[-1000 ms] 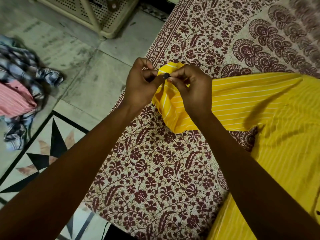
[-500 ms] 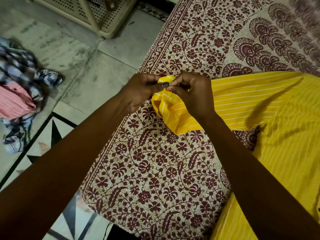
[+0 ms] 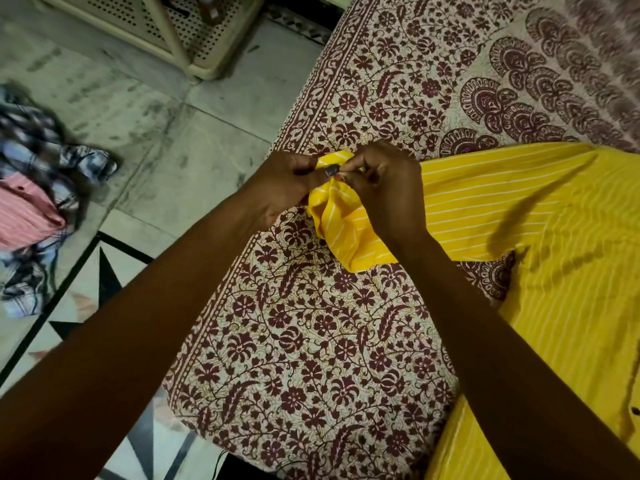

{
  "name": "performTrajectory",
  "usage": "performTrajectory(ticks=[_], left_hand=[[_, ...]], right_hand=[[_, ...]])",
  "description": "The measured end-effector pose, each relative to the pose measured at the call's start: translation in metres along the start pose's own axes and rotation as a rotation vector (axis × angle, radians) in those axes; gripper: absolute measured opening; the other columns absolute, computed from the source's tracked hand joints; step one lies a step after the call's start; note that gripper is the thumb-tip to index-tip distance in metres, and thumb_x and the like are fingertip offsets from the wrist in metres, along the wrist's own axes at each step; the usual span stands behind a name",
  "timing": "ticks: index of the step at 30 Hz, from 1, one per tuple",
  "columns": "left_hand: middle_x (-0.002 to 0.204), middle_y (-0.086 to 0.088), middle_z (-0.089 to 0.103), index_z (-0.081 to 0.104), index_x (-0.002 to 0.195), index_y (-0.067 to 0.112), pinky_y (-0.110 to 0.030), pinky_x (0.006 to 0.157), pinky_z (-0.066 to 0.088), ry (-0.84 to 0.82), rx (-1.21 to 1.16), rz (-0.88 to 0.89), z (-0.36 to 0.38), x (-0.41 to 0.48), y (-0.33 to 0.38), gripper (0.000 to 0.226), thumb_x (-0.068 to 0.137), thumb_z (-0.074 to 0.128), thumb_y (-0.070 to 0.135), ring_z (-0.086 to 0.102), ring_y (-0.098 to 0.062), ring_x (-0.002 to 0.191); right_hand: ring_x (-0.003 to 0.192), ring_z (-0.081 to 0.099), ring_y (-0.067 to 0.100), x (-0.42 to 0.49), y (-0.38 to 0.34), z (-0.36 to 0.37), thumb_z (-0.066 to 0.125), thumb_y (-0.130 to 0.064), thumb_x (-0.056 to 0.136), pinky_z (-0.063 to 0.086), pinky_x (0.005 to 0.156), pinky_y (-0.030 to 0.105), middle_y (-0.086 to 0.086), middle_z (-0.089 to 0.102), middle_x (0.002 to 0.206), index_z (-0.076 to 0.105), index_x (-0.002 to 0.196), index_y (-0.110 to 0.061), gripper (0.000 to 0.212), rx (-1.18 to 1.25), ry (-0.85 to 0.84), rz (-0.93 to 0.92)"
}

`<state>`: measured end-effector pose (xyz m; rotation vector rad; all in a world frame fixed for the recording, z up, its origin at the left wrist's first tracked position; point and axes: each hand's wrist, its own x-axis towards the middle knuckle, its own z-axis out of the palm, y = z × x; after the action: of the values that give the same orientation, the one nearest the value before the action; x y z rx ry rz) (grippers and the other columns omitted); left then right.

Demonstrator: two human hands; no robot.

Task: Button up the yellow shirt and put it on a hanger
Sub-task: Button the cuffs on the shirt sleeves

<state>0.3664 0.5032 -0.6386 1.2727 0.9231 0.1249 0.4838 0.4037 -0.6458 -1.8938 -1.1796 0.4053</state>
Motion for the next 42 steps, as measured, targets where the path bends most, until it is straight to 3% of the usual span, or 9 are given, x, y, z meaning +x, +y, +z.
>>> performTrajectory(ticks=[5,10,15,19,23,30,33,39,42], left_hand=[[0.062,0.013,0.068,0.069,0.079,0.019,-0.025,0.067,0.053,0.094,0.100,0.202,-0.001,0.003,0.000,0.011,0.085,0.063,0.011,0.061,-0.006,0.064],[0.069,0.008,0.069,0.068,0.086,0.015,-0.024,0.066,0.052,0.120,0.012,0.228,0.008,0.001,0.008,0.010,0.087,0.060,0.009,0.062,-0.008,0.066],[0.086,-0.017,0.066,0.067,0.080,0.020,-0.040,0.076,0.049,0.172,0.022,0.201,0.016,0.001,0.011,0.014,0.088,0.060,0.012,0.059,-0.024,0.079],[0.066,0.001,0.068,0.069,0.076,0.020,-0.031,0.068,0.048,0.213,0.026,0.241,0.018,0.001,0.011,0.014,0.086,0.061,0.014,0.060,-0.013,0.065],[0.083,-0.029,0.064,0.070,0.079,0.011,-0.035,0.069,0.040,0.148,0.069,0.270,0.019,0.004,0.014,0.019,0.078,0.058,0.026,0.051,-0.022,0.074],[0.074,0.000,0.065,0.066,0.088,0.013,-0.028,0.073,0.045,-0.024,0.027,0.180,0.013,0.009,0.015,0.016,0.092,0.051,0.010,0.057,-0.014,0.073],[0.067,0.008,0.065,0.066,0.082,0.015,-0.022,0.066,0.046,-0.017,0.058,0.186,0.013,0.009,0.013,0.019,0.093,0.051,0.009,0.056,-0.007,0.066],[0.091,-0.024,0.060,0.071,0.075,0.013,-0.055,0.091,0.045,0.046,-0.110,0.053,0.018,0.008,0.009,0.015,0.086,0.061,0.013,0.051,-0.030,0.085],[0.082,-0.018,0.067,0.070,0.076,0.011,-0.047,0.086,0.050,0.103,-0.173,0.027,0.021,0.008,0.007,0.009,0.082,0.066,0.015,0.057,-0.028,0.081]], right_hand=[[0.093,0.053,0.024,0.005,-0.002,-0.001,0.073,-0.012,0.072,0.044,0.076,0.026,-0.010,0.045,0.089,0.072,0.078,-0.009,0.007,-0.025,0.113,-0.006],[0.072,0.054,0.003,0.001,-0.005,0.002,0.067,-0.005,0.079,0.043,0.067,0.014,0.003,0.061,0.082,0.071,0.081,-0.005,0.005,0.052,0.177,-0.001],[0.075,0.058,0.007,-0.001,-0.002,0.002,0.065,-0.005,0.081,0.048,0.069,0.020,0.009,0.068,0.085,0.071,0.086,-0.005,0.008,0.069,0.201,0.016],[0.078,0.059,0.010,0.000,-0.002,0.000,0.064,-0.004,0.082,0.048,0.070,0.022,0.009,0.065,0.086,0.070,0.086,-0.003,0.008,0.065,0.200,-0.026],[0.092,0.052,-0.006,0.004,0.002,-0.002,0.066,-0.001,0.079,0.041,0.079,0.011,0.000,0.050,0.095,0.069,0.082,-0.002,0.004,0.093,0.205,-0.071],[0.095,0.051,-0.008,0.007,0.008,-0.004,0.063,-0.004,0.081,0.040,0.073,0.007,0.003,0.054,0.104,0.067,0.083,-0.002,0.005,0.056,0.129,-0.058],[0.078,0.053,-0.007,0.006,0.008,-0.005,0.065,-0.003,0.079,0.036,0.068,0.005,-0.001,0.058,0.090,0.067,0.081,-0.003,0.003,0.085,0.074,-0.014],[0.067,0.054,-0.008,0.007,0.008,-0.009,0.067,-0.004,0.077,0.037,0.062,0.005,-0.014,0.056,0.074,0.068,0.081,-0.008,0.005,0.147,0.054,0.073],[0.067,0.052,-0.005,0.006,0.007,-0.012,0.066,-0.004,0.078,0.039,0.064,0.010,-0.007,0.056,0.076,0.067,0.080,-0.004,0.002,0.115,0.074,0.019]])
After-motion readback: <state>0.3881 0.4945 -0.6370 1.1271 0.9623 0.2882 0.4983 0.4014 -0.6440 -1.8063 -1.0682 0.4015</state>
